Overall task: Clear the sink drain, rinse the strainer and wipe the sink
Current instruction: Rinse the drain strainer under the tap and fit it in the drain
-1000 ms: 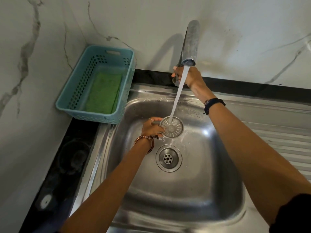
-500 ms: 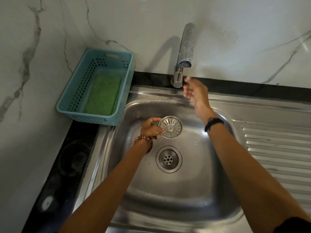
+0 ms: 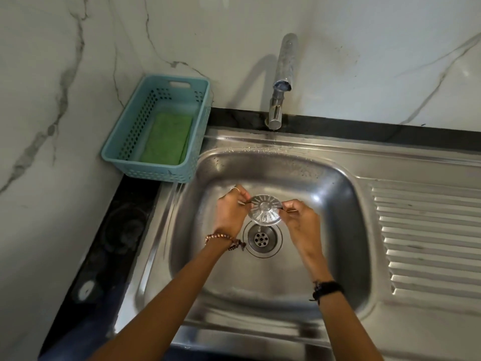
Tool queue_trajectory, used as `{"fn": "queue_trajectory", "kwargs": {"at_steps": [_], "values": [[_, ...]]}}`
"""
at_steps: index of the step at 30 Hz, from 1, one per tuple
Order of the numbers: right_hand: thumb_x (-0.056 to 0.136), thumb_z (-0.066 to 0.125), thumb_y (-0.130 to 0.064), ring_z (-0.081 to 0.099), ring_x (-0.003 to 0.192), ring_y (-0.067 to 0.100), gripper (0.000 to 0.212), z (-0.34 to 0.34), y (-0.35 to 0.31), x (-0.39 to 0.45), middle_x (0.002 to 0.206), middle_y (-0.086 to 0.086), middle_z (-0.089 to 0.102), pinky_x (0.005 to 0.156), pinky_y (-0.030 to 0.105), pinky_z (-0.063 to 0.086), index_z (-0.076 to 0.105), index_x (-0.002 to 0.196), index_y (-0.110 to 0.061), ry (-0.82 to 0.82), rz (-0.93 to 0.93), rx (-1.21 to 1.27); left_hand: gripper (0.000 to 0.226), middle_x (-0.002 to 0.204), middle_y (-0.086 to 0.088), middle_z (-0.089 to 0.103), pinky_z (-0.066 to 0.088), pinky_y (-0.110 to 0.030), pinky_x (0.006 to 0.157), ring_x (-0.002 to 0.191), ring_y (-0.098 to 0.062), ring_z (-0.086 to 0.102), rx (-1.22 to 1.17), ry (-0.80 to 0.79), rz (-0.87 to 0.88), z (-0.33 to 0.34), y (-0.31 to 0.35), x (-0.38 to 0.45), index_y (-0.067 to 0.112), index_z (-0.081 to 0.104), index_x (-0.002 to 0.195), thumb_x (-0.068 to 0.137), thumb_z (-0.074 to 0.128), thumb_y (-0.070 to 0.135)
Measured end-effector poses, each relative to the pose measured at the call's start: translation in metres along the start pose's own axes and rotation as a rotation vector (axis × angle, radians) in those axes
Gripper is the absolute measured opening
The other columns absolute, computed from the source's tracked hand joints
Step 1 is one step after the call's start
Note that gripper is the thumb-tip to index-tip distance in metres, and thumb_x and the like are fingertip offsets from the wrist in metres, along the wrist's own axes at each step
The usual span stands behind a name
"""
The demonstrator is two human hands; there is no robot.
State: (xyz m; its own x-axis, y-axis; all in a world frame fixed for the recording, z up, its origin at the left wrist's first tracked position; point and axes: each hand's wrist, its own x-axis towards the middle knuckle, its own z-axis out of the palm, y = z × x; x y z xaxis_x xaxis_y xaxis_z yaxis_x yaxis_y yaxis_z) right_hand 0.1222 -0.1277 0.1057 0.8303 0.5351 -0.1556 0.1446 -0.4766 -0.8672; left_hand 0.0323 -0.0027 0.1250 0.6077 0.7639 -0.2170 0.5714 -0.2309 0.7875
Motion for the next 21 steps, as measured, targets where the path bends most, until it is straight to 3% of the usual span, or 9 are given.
{"fn": "queue_trajectory", "kwargs": {"at_steps": [5,12,15,18,21], "values": [[0.082,0.068,-0.007,0.063,0.079,0.011,0.007,-0.018,-0.008,-0.015,0.088,0.002,0.065,0.071,0.0,0.044,0.069,0.087,-0.011,0.081,-0.214,-0.08,0.012,0.077,0.005,0.061,0.047,-0.021,0.067,0.075,-0.013,0.061,0.05,0.047,0.115,-0.008,0.003,-0.021,0.015,0.058,0.075,0.078,0.07,0.014],[0.081,0.068,-0.006,0.06,0.077,0.005,0.009,-0.027,-0.015,-0.031,0.086,-0.003,0.061,0.077,0.006,0.048,0.071,0.09,-0.008,0.187,-0.433,-0.113,0.022,0.079,0.005,0.061,0.052,-0.027,0.071,0.08,-0.014,0.065,0.011,0.132,0.251,-0.015,0.004,-0.042,0.021,0.051,0.07,0.079,0.07,0.014],[0.08,0.07,-0.004,0.061,0.079,0.005,0.012,-0.02,-0.012,-0.03,0.085,-0.001,0.064,0.074,0.005,0.047,0.071,0.091,-0.009,0.185,-0.367,-0.007,0.021,0.076,0.007,0.061,0.051,-0.022,0.072,0.078,-0.011,0.064,-0.039,0.122,0.214,-0.013,0.0,-0.042,0.019,0.054,0.07,0.077,0.071,0.01],[0.079,0.071,-0.007,0.061,0.073,-0.005,0.008,-0.011,-0.01,-0.023,0.078,-0.006,0.065,0.067,0.002,0.044,0.068,0.085,-0.011,0.189,-0.212,0.139,0.016,0.069,0.012,0.061,0.049,-0.011,0.065,0.068,0.001,0.06,-0.144,0.105,0.058,-0.008,-0.006,-0.035,0.016,0.059,0.07,0.076,0.072,0.008],[0.079,0.07,-0.007,0.059,0.062,-0.008,0.004,0.002,0.008,-0.009,0.071,-0.006,0.065,0.059,0.003,0.043,0.067,0.079,-0.008,0.158,-0.029,0.161,0.016,0.07,0.006,0.064,0.053,-0.015,0.066,0.065,-0.003,0.061,-0.26,0.013,-0.13,0.005,-0.019,-0.019,0.016,0.062,0.069,0.075,0.072,0.007]]}}
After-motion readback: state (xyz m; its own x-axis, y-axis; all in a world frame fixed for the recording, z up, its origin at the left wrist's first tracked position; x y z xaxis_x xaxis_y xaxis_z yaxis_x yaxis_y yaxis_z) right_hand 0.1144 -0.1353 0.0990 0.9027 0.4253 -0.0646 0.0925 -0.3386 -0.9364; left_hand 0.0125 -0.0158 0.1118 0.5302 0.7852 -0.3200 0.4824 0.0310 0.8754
